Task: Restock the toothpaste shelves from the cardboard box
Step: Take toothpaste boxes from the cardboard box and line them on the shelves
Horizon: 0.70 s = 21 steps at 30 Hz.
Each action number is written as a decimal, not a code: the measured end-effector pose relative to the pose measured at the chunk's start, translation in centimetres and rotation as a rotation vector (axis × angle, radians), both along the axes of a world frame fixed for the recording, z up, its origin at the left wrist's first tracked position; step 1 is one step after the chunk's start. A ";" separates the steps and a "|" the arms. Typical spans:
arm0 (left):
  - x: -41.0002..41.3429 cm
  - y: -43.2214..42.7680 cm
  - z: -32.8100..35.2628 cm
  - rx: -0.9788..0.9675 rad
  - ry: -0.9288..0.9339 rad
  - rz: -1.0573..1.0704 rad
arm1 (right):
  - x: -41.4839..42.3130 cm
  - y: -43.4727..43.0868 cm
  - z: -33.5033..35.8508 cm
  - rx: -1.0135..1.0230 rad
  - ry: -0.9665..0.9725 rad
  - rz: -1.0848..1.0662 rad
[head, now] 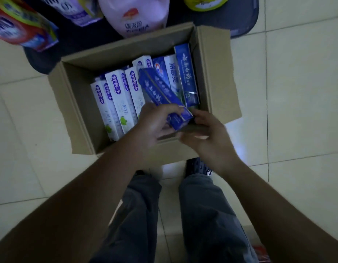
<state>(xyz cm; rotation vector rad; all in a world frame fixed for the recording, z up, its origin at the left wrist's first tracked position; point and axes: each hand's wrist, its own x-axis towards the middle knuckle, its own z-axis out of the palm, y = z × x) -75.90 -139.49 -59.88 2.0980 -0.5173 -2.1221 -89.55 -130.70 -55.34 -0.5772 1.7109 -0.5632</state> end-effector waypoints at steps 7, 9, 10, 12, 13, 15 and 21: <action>0.4 0.3 4.8 0.042 0.108 -0.091 | 0.7 -0.5 2.1 -0.166 0.179 -0.162; -0.8 -0.4 2.7 0.067 0.052 0.008 | -0.6 0.0 2.5 -0.146 0.142 -0.317; -1.7 -0.8 1.4 0.050 0.014 0.003 | -1.4 0.3 2.7 -0.148 0.140 -0.370; -4.0 -1.4 -1.7 -0.030 -0.048 -0.113 | -3.1 1.0 2.7 -0.153 0.151 -0.443; -5.1 -1.5 -3.1 -0.070 -0.055 -0.154 | -3.7 1.4 2.8 -0.157 0.146 -0.476; -7.3 -1.8 -5.4 -0.118 -0.077 -0.174 | -4.7 2.0 3.1 -0.180 0.099 -0.538; -10.1 0.0 -7.7 -0.164 -0.180 0.040 | -5.4 3.3 3.8 -0.219 0.103 -0.508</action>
